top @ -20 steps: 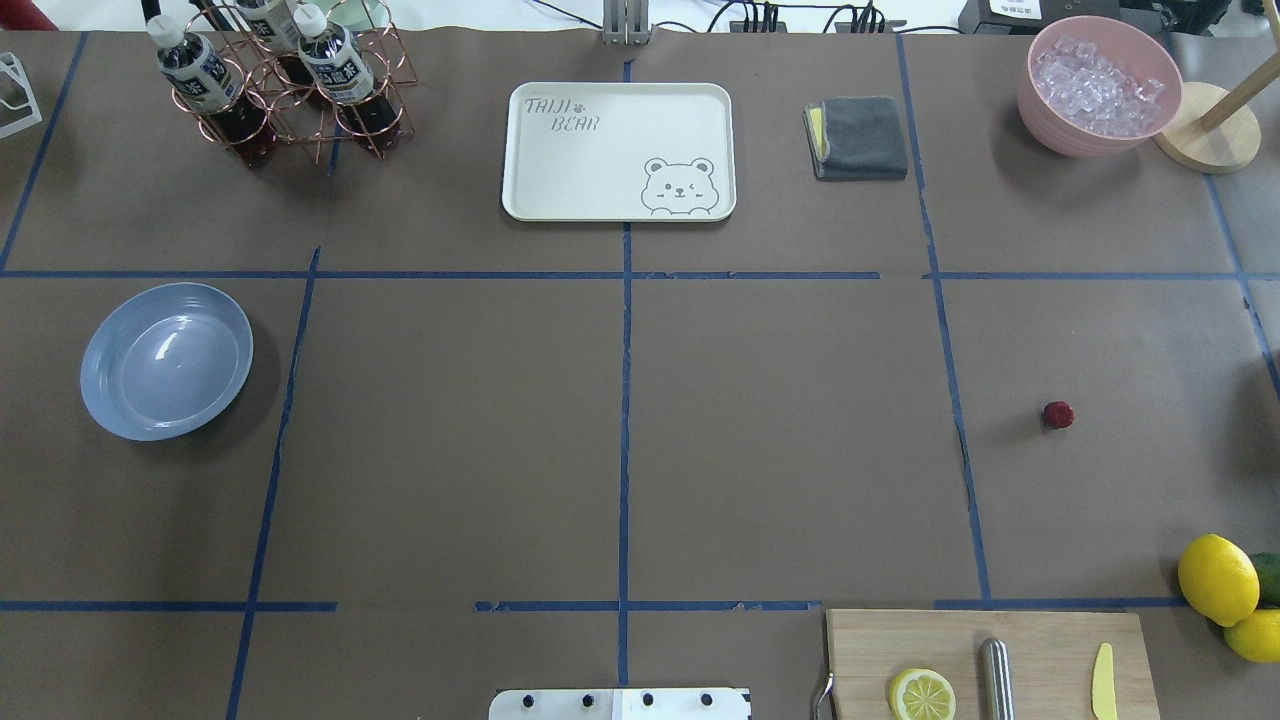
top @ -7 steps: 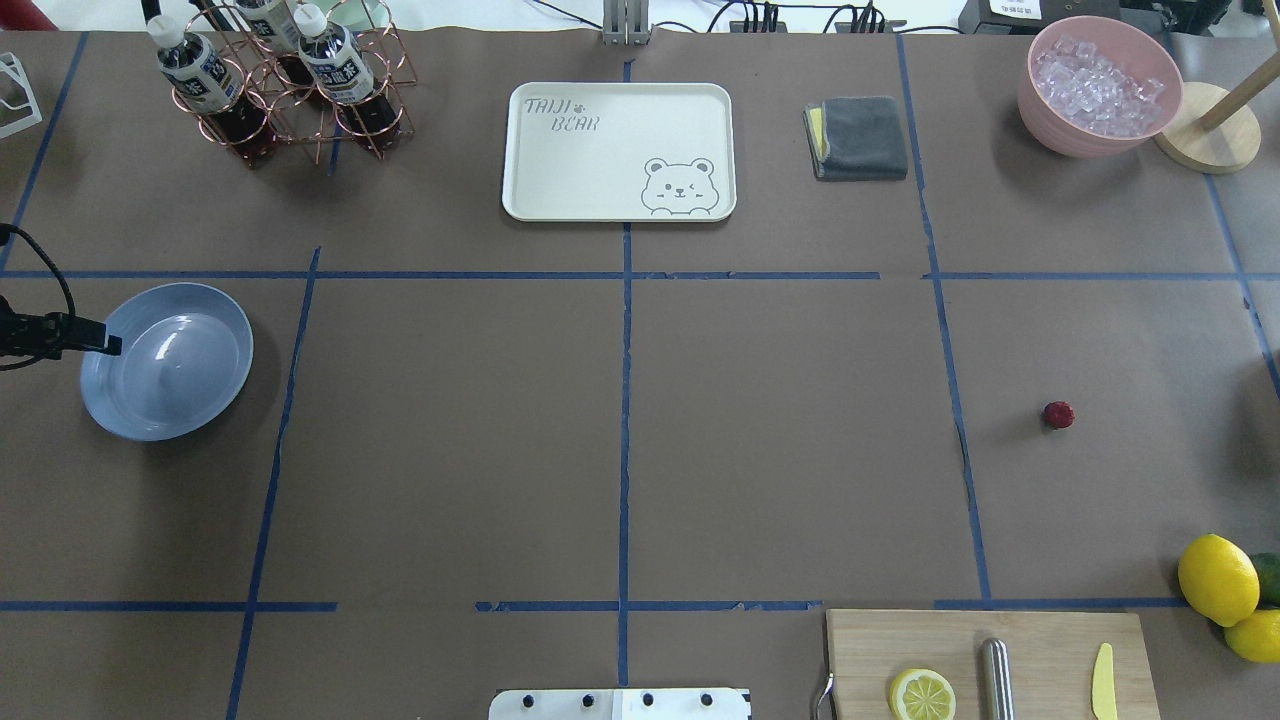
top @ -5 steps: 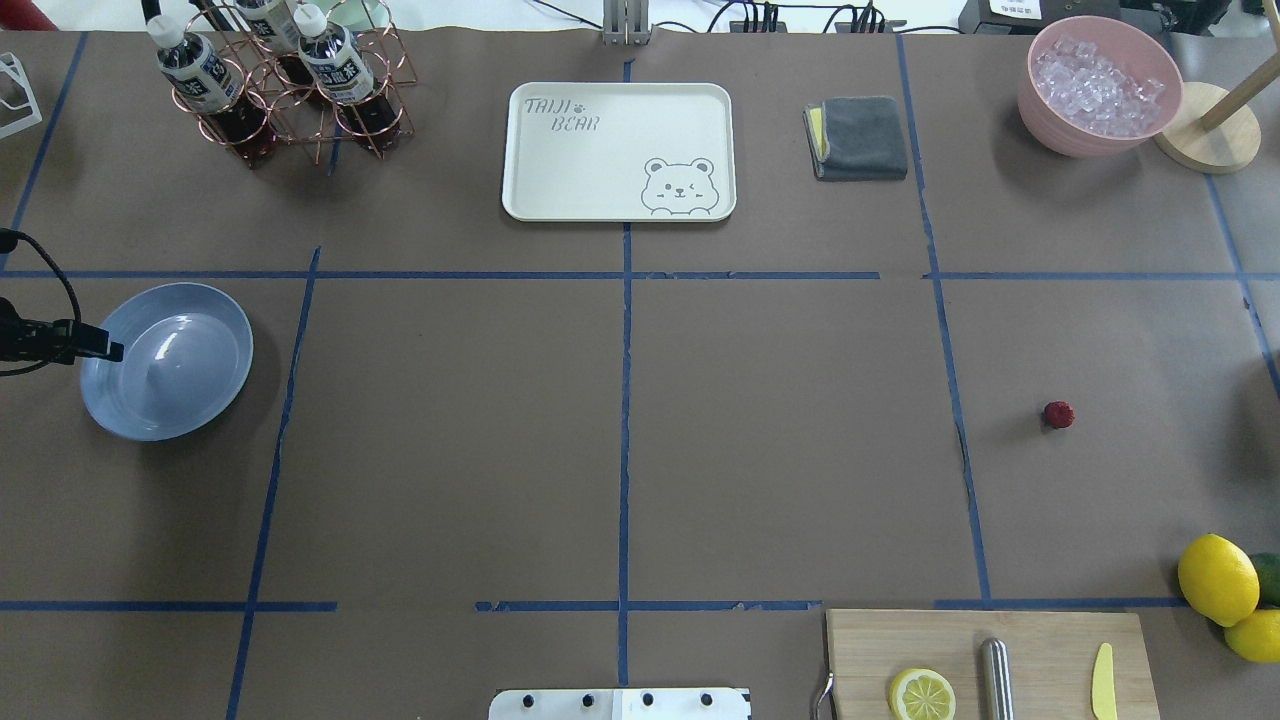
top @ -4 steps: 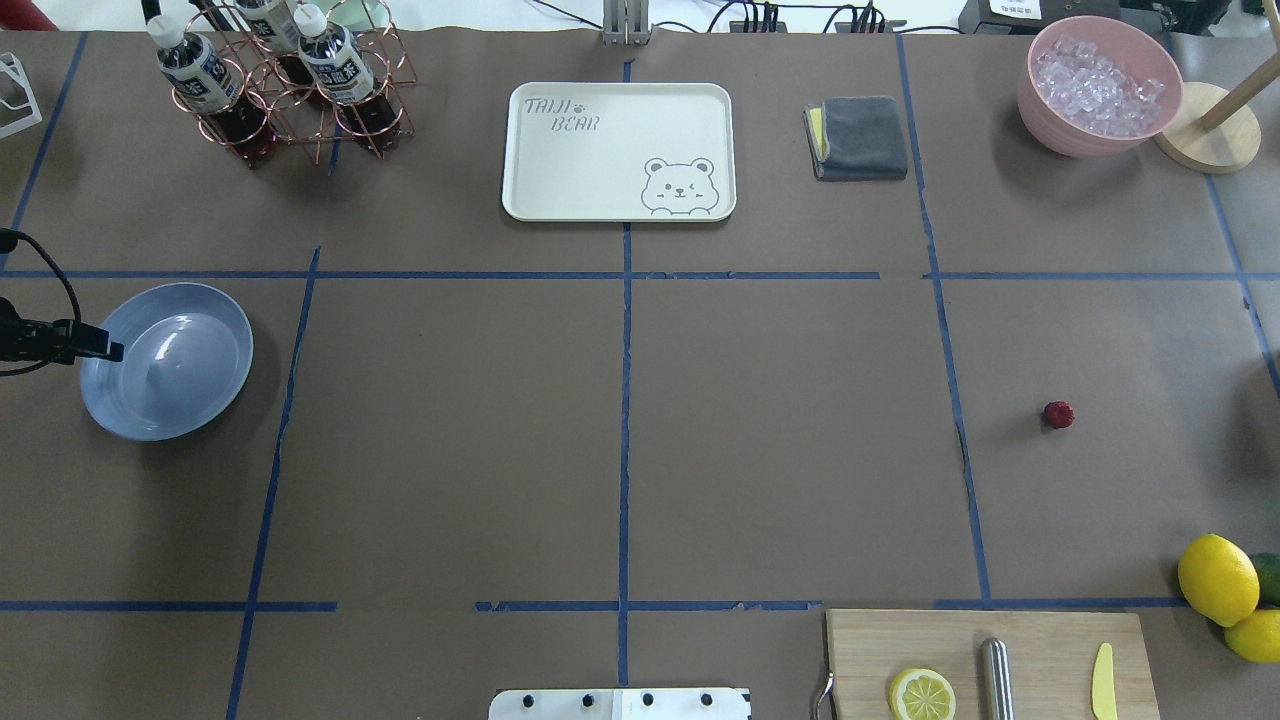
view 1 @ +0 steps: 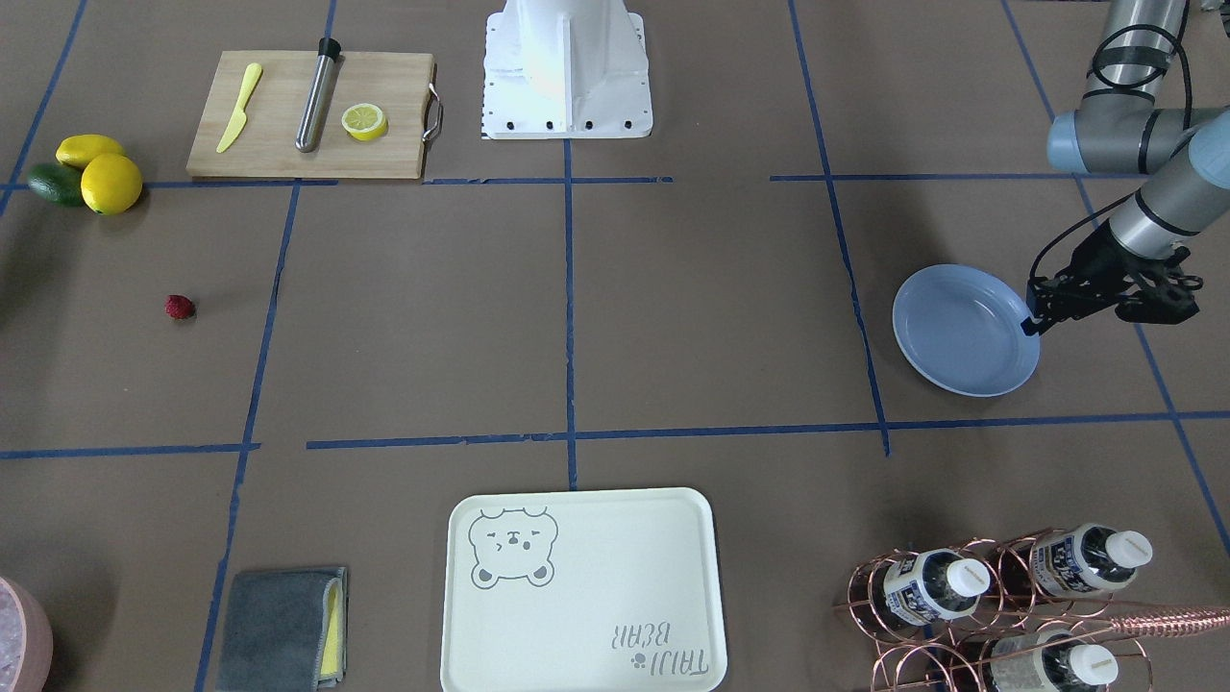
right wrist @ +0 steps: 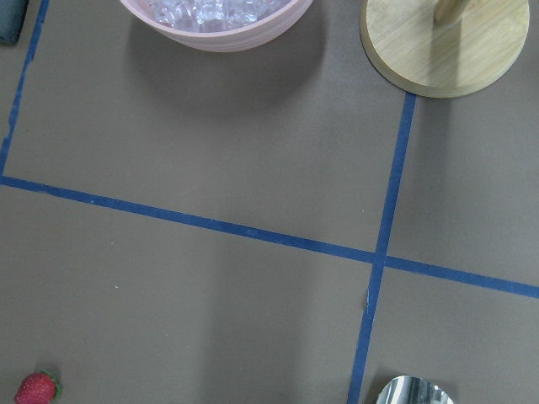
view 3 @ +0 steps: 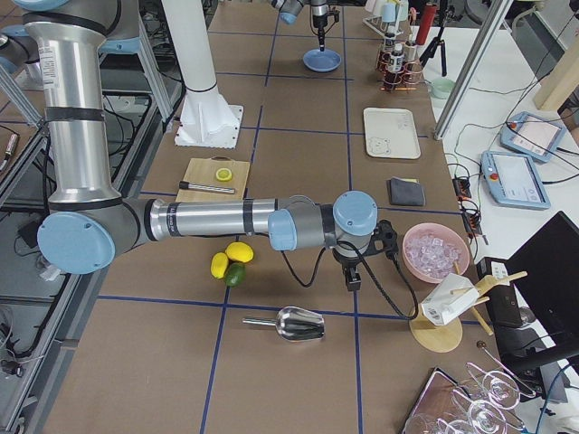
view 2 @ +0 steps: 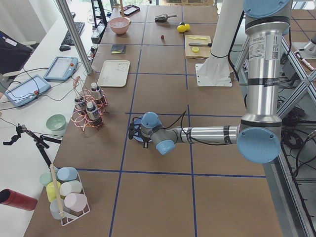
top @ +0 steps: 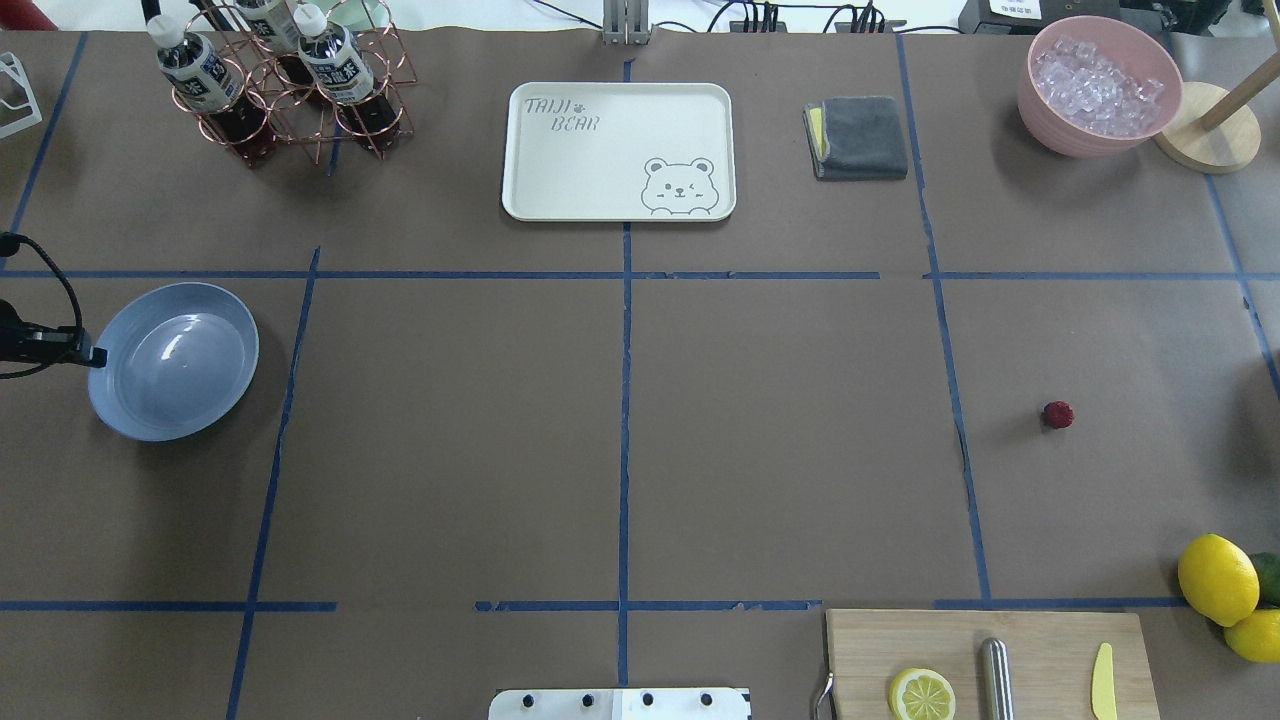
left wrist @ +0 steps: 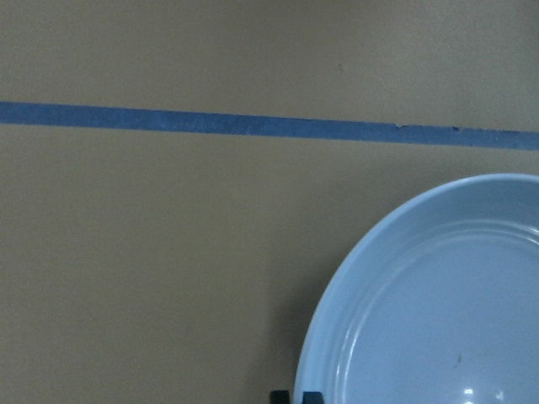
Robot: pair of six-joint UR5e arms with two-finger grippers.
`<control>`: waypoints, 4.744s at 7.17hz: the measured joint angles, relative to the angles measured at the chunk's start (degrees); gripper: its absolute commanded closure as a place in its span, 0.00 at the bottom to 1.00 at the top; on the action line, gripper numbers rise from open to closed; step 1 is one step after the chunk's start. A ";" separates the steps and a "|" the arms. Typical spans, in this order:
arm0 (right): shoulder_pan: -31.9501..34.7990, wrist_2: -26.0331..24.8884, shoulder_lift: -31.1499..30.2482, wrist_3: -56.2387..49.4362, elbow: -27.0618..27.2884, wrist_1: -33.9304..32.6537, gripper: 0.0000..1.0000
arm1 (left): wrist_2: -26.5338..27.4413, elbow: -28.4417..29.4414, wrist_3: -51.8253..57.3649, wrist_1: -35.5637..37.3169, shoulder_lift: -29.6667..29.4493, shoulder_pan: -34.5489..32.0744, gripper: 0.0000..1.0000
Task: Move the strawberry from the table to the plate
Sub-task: 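Lift the blue plate with the left gripper and carry it to the table center, then release the plate and withdraw the left gripper while the right arm moves in, then lower the right gripper onto the red strawberry and grasp it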
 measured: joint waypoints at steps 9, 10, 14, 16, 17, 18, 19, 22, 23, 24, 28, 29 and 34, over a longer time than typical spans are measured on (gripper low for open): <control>0.03 0.17 -0.15 0.25 0.33 -0.09 0.00 | -5.79 -20.32 -28.49 23.11 -18.26 6.81 1.00; 0.01 0.18 -0.12 0.54 0.26 -0.09 0.00 | -0.85 -19.96 -35.47 23.31 -22.02 12.80 1.00; -0.07 0.45 -0.02 3.70 0.49 0.00 0.00 | 13.95 -15.28 -44.02 23.32 -28.44 28.49 1.00; -0.12 0.50 0.00 3.91 0.73 0.00 0.00 | 14.74 -13.66 -44.13 23.27 -29.41 30.69 0.01; -0.18 0.48 0.00 3.94 0.75 0.00 0.00 | 14.87 -13.41 -43.97 23.28 -29.41 31.08 0.00; -0.29 0.50 0.00 3.95 0.80 0.00 0.00 | 14.94 -13.63 -43.73 23.35 -29.27 30.99 0.00; -0.58 0.52 0.03 4.04 0.91 0.00 0.00 | 14.74 -14.63 -43.55 23.77 -29.07 29.77 0.00; -5.53 0.43 0.03 12.61 4.92 0.02 0.00 | 9.47 -22.02 -37.78 35.44 -28.88 20.20 0.00; -8.42 0.24 -0.12 17.21 7.23 0.35 0.00 | 8.72 -24.95 -33.03 41.74 -28.88 16.59 0.00; -11.23 -0.28 -0.66 21.65 8.68 2.69 0.00 | 8.46 -27.51 -27.99 47.27 -28.87 13.10 0.00; -28.85 -14.37 -6.50 46.44 9.45 26.72 0.00 | 8.34 -33.46 -12.88 56.73 -24.60 3.34 0.00; -32.38 -16.87 -7.02 48.15 9.47 27.92 0.00 | 8.34 -33.67 -9.83 56.87 -23.21 1.93 0.00; -43.56 -24.45 -8.00 52.08 9.42 28.48 0.01 | 8.33 -33.14 -5.90 56.88 -21.91 0.37 0.00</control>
